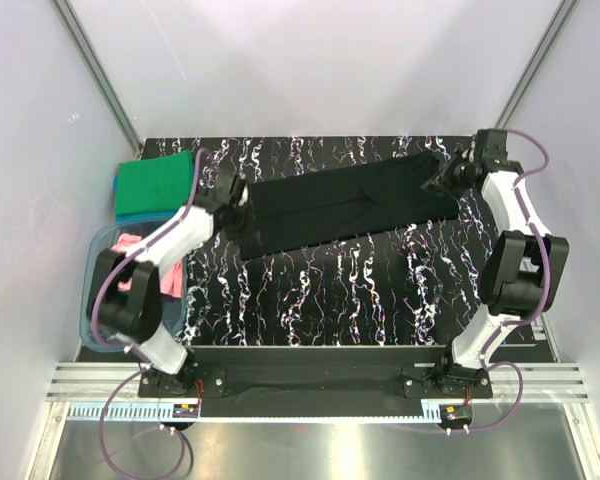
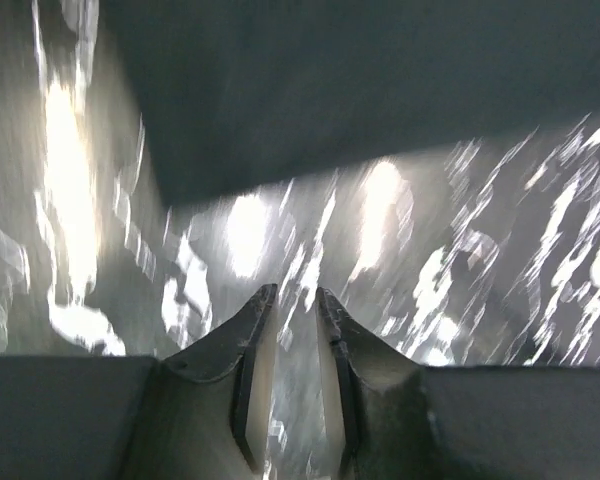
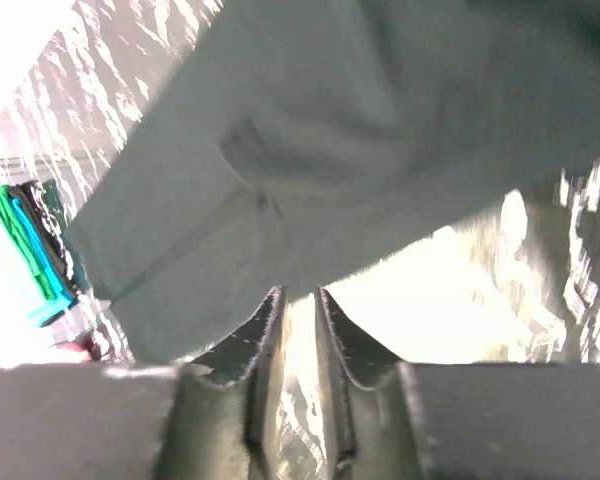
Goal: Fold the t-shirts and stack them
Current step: Fold the tshirt
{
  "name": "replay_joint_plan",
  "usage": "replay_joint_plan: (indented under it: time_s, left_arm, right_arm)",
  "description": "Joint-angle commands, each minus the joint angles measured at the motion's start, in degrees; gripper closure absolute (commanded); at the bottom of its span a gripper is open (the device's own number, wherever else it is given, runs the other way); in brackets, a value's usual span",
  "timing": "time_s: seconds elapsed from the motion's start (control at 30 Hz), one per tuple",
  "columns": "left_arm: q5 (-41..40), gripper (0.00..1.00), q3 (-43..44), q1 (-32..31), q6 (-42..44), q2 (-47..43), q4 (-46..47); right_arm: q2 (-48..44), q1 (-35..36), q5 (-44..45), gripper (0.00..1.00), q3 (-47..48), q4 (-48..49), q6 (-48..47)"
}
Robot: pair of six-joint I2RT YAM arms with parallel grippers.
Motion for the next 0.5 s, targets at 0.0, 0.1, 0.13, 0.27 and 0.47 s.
replay_joint_plan:
  time_s: [0.0,0.1,0.13,0.27,0.47]
  left_arm:
    - [-2.3,0.74,11.1,0.5,6.6,6.3,-1.5]
    - [-4.5,0.74,13.4,0.7,7.8,11.4,-1.6]
    - [-4.6,0.74,13.0,1.0,8.0,12.5,-1.0]
    - [-3.6,0.75,11.8,1.9,7.8,17.3,1.0]
    - [-3.1,0.76,3.1,1.4,4.8,15.3,5.5]
  right_arm:
    - [-1.9,0.3,-1.1,0.78,-8.0,4.2,6.8]
    - [-3.1,0.5,-2.7,0.79,-11.0,4.8,6.3]
    - [-3.5,0.5,-2.8,0.79,-11.8,5.2,6.1]
    - [-5.9,0.7,-3.3,0.77,-13.4,5.2,5.6]
    - [-8.7,1.0,-3.8,0.75,-15.8,5.4,4.8]
